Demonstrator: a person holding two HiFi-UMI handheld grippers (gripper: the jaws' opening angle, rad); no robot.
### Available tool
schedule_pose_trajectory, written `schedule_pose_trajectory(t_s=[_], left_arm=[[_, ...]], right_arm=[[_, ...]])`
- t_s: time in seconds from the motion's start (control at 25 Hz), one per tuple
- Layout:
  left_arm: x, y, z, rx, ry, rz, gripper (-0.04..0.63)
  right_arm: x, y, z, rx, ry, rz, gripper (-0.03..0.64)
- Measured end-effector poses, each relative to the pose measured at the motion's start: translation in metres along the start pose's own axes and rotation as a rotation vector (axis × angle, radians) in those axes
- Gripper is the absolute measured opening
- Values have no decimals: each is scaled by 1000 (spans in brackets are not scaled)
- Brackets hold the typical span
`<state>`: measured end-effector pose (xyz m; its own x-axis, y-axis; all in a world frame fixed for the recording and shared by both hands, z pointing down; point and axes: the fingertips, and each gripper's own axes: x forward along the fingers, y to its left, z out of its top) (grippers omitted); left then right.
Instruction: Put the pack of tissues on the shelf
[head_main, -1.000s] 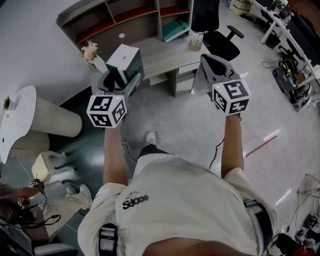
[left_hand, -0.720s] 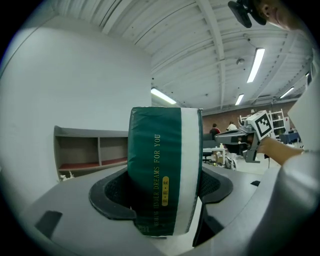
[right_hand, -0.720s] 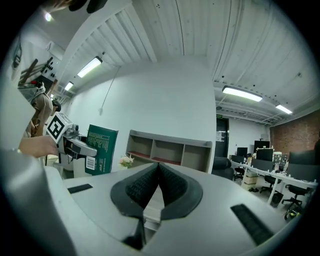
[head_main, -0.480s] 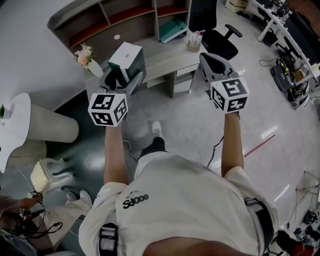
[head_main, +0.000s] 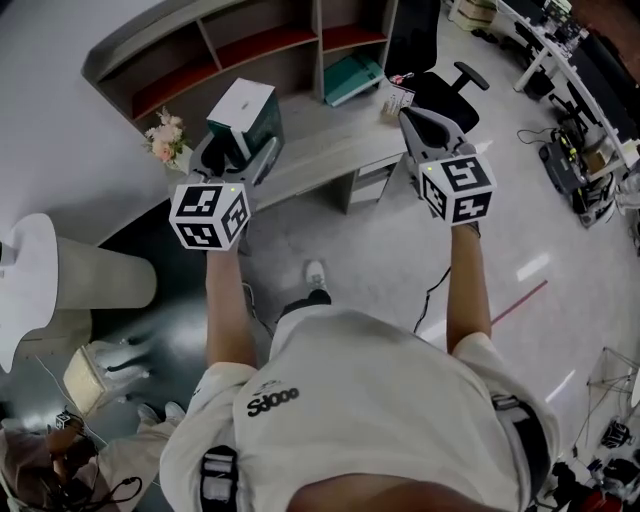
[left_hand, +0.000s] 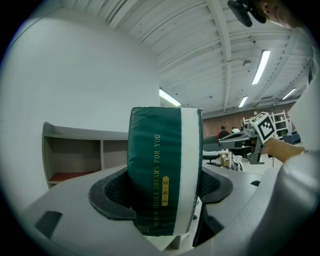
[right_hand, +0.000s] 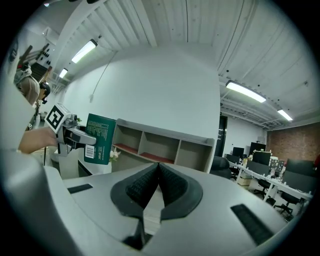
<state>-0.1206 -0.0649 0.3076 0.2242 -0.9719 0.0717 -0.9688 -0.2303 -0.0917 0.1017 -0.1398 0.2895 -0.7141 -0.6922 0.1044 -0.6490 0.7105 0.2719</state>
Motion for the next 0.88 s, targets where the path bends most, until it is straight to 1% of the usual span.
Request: schedule_pose_trajectory(t_s=[0.12, 0.28, 0.52, 0.72, 0.88], left_arm=[[19, 25, 0, -10, 12, 4, 365], [43, 50, 3, -15, 11, -11, 365], [80, 82, -1, -30, 15, -36, 365], [104, 112, -3, -5, 28, -56, 365], [123, 142, -6, 2, 14, -65, 365]], right_arm=[[25, -7, 4, 17, 3, -5, 6], [54, -14, 10, 25, 9, -14, 6], [96, -23, 0, 3, 67, -32, 6], [132, -29, 2, 35, 73, -40, 6], [159, -31, -2, 69, 67, -75, 6]])
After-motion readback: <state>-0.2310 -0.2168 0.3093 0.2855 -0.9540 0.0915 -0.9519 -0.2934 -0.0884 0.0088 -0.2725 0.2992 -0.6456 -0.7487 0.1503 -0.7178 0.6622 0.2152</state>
